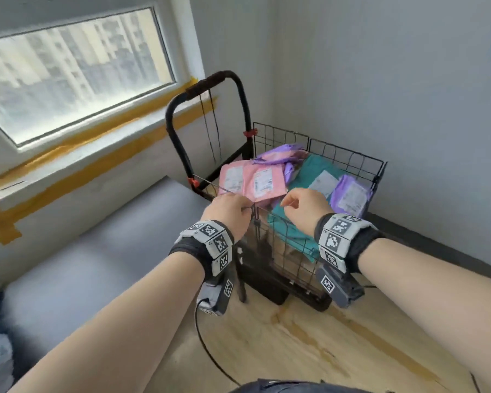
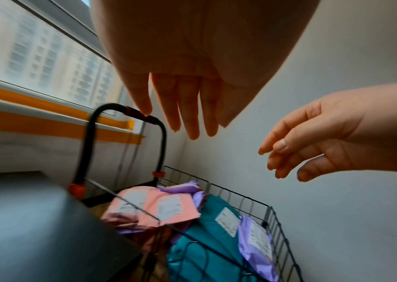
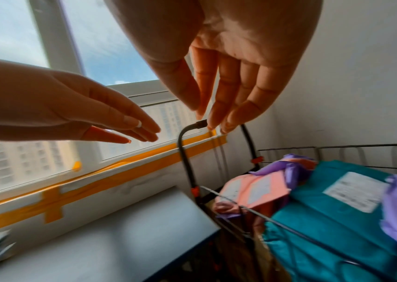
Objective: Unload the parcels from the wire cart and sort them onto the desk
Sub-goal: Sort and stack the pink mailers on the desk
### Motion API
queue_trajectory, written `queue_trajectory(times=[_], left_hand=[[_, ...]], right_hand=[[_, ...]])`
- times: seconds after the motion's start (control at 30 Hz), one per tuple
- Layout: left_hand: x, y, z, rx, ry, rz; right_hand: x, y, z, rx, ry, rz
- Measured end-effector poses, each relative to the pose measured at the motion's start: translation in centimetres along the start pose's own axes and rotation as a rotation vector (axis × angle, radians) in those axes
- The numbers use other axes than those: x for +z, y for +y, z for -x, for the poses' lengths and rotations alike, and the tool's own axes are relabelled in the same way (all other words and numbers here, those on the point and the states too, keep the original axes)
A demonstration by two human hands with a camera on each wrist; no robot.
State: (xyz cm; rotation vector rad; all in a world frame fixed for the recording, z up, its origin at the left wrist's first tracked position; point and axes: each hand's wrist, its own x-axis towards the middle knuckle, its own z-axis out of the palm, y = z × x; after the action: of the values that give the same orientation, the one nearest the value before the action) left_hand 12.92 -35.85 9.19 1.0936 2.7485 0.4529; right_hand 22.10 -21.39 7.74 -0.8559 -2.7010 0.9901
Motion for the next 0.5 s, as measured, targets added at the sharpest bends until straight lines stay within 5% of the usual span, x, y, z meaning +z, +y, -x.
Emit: queue_trajectory(times=[0.5], left_hand=[[6.7, 3.5, -20.9, 0.179, -0.253, -0.042]], right_hand=[[-2.4, 11.4, -12.9, 0.418, 0.147, -0.061]])
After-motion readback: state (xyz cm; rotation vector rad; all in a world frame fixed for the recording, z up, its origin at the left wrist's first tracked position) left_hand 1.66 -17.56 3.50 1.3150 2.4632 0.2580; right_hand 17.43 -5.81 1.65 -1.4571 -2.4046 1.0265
